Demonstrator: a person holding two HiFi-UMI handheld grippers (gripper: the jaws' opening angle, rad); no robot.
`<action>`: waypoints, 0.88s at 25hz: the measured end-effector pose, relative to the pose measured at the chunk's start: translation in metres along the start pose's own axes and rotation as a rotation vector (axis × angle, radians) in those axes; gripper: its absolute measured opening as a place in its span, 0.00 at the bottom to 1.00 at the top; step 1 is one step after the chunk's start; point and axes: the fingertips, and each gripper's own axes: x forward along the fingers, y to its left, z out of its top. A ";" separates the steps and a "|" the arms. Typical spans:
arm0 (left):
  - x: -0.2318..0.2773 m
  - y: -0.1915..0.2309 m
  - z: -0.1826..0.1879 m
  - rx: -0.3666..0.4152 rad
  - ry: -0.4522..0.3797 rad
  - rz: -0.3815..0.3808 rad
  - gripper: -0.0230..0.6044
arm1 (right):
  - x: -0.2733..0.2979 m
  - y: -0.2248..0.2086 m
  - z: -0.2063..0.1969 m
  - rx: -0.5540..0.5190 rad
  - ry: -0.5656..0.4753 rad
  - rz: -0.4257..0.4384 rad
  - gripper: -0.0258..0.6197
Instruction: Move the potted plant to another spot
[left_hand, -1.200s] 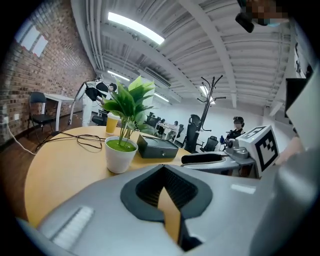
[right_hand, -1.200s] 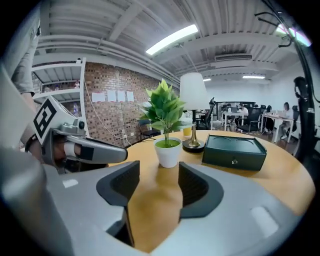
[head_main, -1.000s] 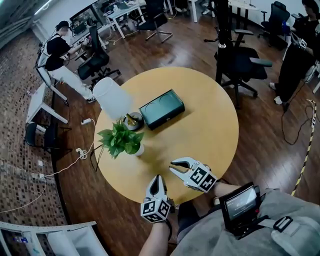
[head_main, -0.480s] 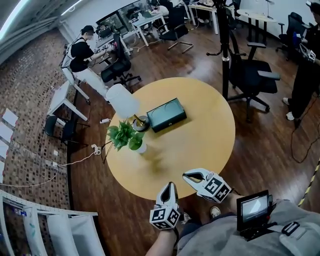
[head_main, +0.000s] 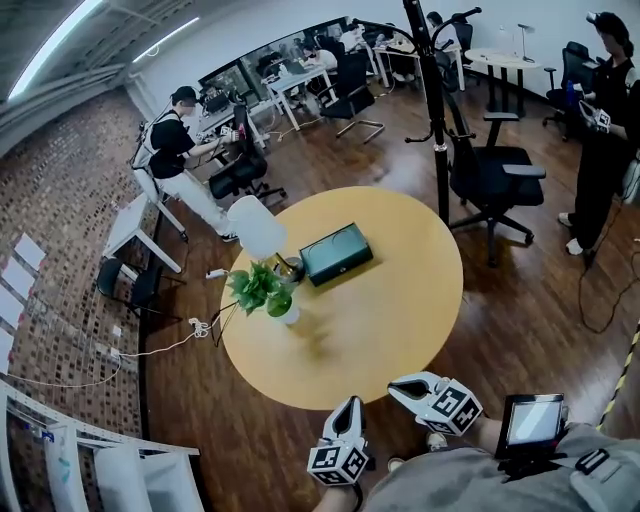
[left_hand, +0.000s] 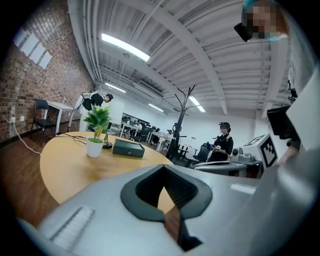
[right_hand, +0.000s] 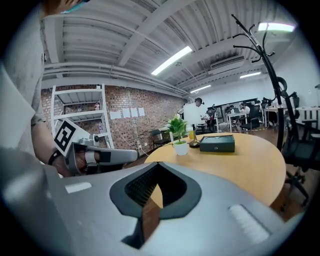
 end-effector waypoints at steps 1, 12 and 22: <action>-0.007 0.000 -0.003 -0.006 0.003 -0.004 0.04 | -0.002 0.007 -0.004 0.008 0.005 0.000 0.04; -0.039 -0.017 -0.014 -0.014 0.021 -0.085 0.04 | -0.013 0.045 -0.018 0.052 0.000 -0.061 0.04; -0.043 -0.017 -0.012 -0.017 0.001 -0.107 0.04 | -0.011 0.042 -0.017 0.044 -0.007 -0.098 0.04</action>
